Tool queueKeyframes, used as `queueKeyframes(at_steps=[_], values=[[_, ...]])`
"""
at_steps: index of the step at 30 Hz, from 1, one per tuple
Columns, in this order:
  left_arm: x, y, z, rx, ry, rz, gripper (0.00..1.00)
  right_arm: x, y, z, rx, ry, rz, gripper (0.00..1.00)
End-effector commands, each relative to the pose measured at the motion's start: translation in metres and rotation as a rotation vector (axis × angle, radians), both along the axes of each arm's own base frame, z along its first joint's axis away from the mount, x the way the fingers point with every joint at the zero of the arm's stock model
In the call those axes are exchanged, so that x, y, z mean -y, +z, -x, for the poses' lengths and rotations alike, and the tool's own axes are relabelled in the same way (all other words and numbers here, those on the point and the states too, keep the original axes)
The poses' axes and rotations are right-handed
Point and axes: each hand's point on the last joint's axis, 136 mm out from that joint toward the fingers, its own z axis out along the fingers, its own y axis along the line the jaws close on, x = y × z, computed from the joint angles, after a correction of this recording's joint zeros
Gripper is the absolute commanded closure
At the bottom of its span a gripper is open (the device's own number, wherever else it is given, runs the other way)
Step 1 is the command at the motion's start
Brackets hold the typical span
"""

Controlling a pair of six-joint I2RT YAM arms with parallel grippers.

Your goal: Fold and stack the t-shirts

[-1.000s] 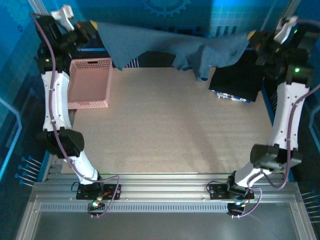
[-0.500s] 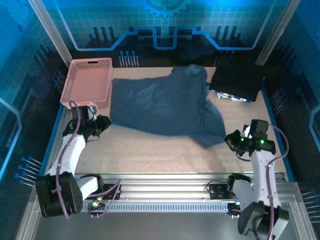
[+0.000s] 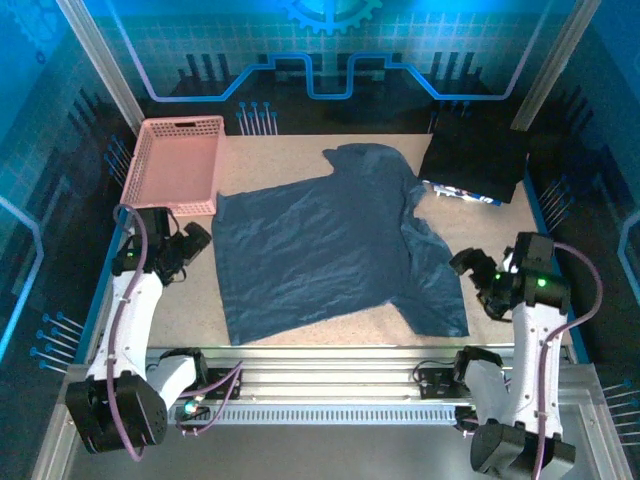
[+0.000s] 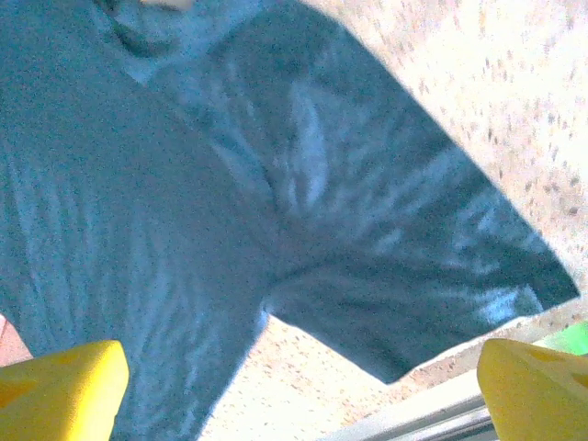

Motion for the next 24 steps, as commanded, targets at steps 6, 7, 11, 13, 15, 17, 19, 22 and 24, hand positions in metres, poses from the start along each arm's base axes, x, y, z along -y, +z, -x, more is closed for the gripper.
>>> queueKeyframes(at_steps=[6,7,11,13,15,17,19,22,24], values=[[0.033,-0.018,-0.039,-0.055,-0.097,0.094,0.01,-0.007,0.016,-0.049,0.104,0.165,-0.021,0.0],[0.04,-0.02,-0.046,-0.059,-0.125,0.078,0.01,-0.012,0.017,-0.057,0.13,0.189,-0.028,0.0],[0.067,-0.028,-0.068,-0.055,-0.187,0.089,0.01,-0.027,0.0,-0.067,0.063,0.279,0.001,0.0],[0.075,-0.035,-0.075,-0.068,-0.196,0.106,0.02,-0.034,-0.013,-0.069,0.006,0.314,0.001,0.0],[0.083,-0.045,-0.079,-0.091,-0.206,0.128,0.04,-0.039,-0.027,-0.071,-0.046,0.348,0.02,0.01],[0.09,-0.058,-0.086,-0.118,-0.22,0.151,0.11,-0.043,-0.04,-0.078,-0.066,0.372,0.047,0.03],[0.095,-0.071,-0.097,-0.14,-0.219,0.171,0.16,-0.044,-0.053,-0.089,-0.07,0.369,0.051,0.05],[0.104,-0.095,-0.117,-0.174,-0.208,0.227,0.3,-0.041,-0.075,-0.107,-0.091,0.324,0.049,0.17],[0.102,-0.112,-0.126,-0.223,-0.185,0.222,0.34,-0.038,-0.091,-0.117,-0.126,0.272,0.035,0.31]])
